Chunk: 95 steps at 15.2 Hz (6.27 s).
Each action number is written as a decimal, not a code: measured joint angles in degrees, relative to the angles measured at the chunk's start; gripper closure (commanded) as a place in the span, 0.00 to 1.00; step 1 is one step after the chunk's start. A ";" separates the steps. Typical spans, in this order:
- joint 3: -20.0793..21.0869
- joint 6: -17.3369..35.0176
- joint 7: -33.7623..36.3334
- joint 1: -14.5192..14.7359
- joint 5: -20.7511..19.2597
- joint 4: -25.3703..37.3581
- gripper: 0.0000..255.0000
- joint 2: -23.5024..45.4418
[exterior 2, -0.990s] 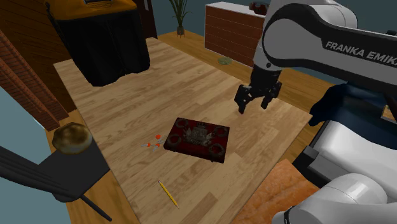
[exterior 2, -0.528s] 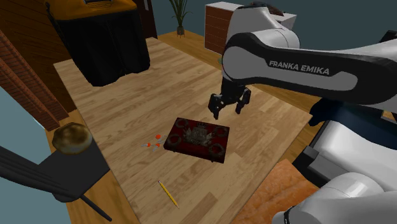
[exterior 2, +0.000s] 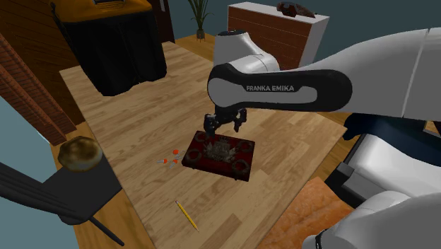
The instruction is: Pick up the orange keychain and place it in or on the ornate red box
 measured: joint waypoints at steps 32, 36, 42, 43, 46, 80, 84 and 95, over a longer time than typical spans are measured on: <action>4.38 10.75 17.49 10.89 -19.52 32.30 0.00 45.15; 4.27 10.45 17.50 10.76 -19.59 32.46 1.00 44.79; 4.22 10.76 17.61 10.78 -19.71 32.53 1.00 44.65; 4.20 10.77 17.65 10.81 -19.75 32.61 1.00 44.70; 4.39 10.16 17.38 10.74 -19.44 32.78 1.00 44.60; 3.61 3.13 2.82 0.20 -8.61 15.14 1.00 18.35; 1.41 4.34 -2.74 -2.18 -6.09 7.39 1.00 11.45; 1.20 12.63 -3.11 -2.42 -6.56 0.70 1.00 13.14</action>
